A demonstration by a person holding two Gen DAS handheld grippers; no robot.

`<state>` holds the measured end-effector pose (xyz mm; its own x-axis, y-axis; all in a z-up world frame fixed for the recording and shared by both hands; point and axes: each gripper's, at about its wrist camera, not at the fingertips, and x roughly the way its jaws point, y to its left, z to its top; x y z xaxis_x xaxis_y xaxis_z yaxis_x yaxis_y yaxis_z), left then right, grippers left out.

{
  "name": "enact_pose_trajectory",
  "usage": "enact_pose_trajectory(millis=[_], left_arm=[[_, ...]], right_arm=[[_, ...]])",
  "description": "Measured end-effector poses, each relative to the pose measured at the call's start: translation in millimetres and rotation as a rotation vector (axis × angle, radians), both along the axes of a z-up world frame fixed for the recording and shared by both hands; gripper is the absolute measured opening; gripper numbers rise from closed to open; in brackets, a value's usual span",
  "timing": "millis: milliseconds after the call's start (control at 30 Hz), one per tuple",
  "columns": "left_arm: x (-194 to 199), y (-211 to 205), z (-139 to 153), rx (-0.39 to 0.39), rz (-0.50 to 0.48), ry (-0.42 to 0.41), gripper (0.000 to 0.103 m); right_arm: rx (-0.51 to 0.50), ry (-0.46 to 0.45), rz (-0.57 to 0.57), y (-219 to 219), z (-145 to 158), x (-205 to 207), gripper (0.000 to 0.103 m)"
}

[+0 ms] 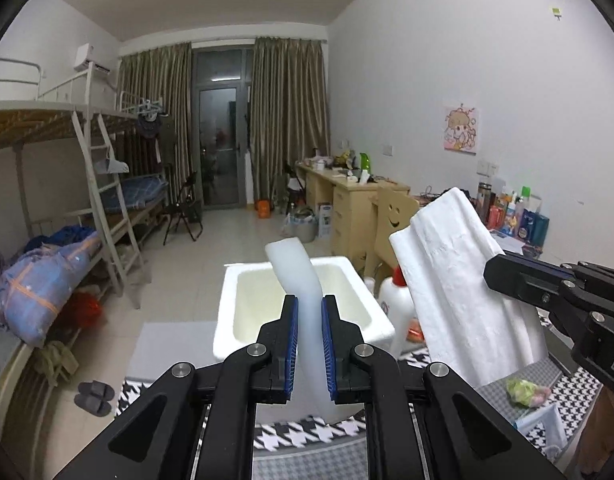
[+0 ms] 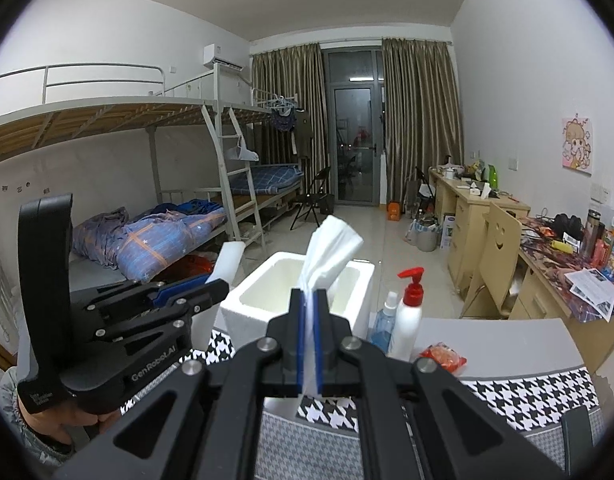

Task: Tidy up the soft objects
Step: 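Carry the foam tube over the box and open the left tool inside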

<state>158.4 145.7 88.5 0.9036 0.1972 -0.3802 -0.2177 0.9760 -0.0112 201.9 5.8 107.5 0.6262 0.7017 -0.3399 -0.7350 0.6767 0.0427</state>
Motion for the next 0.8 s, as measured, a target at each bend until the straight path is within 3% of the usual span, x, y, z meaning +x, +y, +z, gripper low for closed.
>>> enact_pose_trajectory(millis=[600,800], left_arm=[[64,28,-11,-0.026,0.036,0.055,0.013],[79,37,-20,-0.04,0.024,0.086,0.019]], right_arm=[[-0.04,0.019,-0.059,32,4,33,0.006],[-0.052,0.028,-0.077,39,4,40,0.006]])
